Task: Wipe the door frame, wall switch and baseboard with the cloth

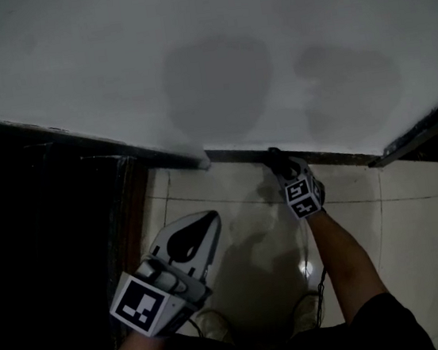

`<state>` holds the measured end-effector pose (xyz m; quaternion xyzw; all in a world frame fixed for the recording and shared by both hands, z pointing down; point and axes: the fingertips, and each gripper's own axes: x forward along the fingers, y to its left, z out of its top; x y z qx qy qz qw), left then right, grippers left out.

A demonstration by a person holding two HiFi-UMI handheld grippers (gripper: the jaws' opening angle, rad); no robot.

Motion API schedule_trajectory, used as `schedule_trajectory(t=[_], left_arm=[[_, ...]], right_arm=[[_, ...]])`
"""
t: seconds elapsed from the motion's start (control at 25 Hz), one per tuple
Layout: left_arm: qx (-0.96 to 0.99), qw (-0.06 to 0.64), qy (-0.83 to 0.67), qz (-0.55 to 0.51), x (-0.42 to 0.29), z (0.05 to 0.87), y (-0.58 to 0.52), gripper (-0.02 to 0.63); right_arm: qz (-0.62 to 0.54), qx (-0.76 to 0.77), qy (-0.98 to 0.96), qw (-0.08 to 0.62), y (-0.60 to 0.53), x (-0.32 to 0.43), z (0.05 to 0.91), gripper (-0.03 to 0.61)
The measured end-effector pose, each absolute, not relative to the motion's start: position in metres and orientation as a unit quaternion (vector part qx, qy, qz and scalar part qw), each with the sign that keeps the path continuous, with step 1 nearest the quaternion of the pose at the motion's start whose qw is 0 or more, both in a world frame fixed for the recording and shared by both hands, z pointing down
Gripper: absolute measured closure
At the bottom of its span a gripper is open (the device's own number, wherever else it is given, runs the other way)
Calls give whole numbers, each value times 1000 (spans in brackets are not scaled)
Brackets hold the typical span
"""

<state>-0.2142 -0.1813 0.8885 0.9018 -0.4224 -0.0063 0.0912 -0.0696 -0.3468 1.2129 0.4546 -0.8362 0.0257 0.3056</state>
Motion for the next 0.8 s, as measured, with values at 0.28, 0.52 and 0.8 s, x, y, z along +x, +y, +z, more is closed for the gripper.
schedule_trajectory(t=[0.28,0.52,0.8], left_arm=[[910,101,-403,-5,-183,891,-190,623],[916,107,-388,-9,-171,895,-193,623],[917,113,-382,-6,-157,900,-198,623]], right_arm=[[45,472,-827,302,-341,-29,1218,488],[52,495,-815,296,-340,2,1216,488],[63,523,-796,299,-335,48,1215,488]])
